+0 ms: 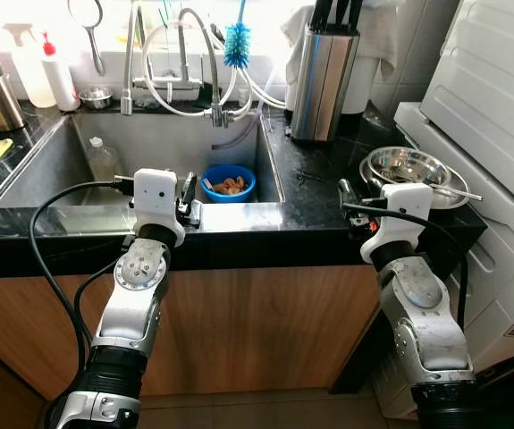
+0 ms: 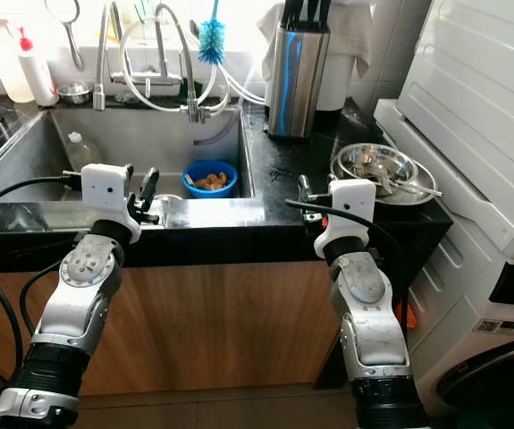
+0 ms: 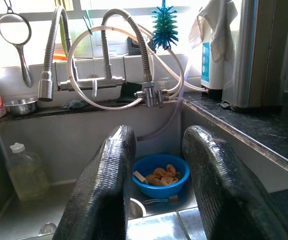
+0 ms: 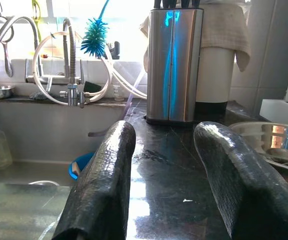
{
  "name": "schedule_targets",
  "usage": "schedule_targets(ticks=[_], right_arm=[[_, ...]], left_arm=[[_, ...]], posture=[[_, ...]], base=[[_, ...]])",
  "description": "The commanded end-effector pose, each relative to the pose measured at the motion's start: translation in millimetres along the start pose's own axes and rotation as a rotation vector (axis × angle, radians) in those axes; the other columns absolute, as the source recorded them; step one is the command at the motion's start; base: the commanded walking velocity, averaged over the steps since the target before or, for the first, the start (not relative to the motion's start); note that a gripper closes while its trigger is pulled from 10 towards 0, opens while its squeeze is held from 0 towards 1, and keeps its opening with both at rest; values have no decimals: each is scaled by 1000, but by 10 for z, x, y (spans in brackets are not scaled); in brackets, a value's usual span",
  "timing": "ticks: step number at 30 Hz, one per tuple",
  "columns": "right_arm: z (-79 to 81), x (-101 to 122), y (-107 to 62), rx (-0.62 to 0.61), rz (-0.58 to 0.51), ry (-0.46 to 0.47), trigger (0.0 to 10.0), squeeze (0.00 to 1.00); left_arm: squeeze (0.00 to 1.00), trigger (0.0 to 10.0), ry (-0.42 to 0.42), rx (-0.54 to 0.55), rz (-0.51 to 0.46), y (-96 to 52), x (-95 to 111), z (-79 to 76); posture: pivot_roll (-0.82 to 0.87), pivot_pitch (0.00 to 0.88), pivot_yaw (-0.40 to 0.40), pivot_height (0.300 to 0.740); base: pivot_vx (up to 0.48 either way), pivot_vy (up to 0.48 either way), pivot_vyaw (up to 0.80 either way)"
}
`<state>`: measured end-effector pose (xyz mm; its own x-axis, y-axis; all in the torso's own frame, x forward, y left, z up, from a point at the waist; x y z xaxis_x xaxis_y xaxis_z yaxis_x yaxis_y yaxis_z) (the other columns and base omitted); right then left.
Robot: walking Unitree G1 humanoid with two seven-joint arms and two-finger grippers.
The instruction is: Kitchen organization
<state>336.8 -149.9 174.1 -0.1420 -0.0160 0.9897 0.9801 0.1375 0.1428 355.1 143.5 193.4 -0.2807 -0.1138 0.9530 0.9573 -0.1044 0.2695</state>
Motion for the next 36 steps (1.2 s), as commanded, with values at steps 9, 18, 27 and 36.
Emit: schedule_targets(ticks=[9, 18, 27, 36], right_arm=[[-3, 41, 23, -6, -9, 9, 10000, 0], [19, 50, 23, 11, -14, -24, 10000, 0], [45, 43, 27, 20, -11, -16, 10000, 0], [32, 43, 21, 14, -11, -11, 10000, 0]], left_arm=[[0, 10000, 4, -6, 7, 38, 21, -4], [0, 10000, 2, -15, 12, 39, 13, -21], [0, 10000, -1, -18, 9, 46, 23, -23], [0, 10000, 0, -18, 13, 41, 19, -21]], posture=[[-24, 25, -30, 740], [-25, 13, -29, 740], [-24, 11, -28, 740], [-24, 22, -26, 740]], base=[[0, 0, 284], [0, 0, 0], [0, 0, 202], [0, 0, 0]])
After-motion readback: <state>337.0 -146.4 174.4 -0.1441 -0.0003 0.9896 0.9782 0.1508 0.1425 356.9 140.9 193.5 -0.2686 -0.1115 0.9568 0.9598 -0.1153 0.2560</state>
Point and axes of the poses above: a point about 5 cm out from each wrist's last joint towards the gripper, its own y axis pointing out of the wrist towards the gripper, its own x axis along the axis of the wrist's last joint, z = x × y, the point moved 2 cm from there along y, pointing out of the wrist towards the gripper, and after that the axes turned 2 degrees about y, right-handed, at the moved point
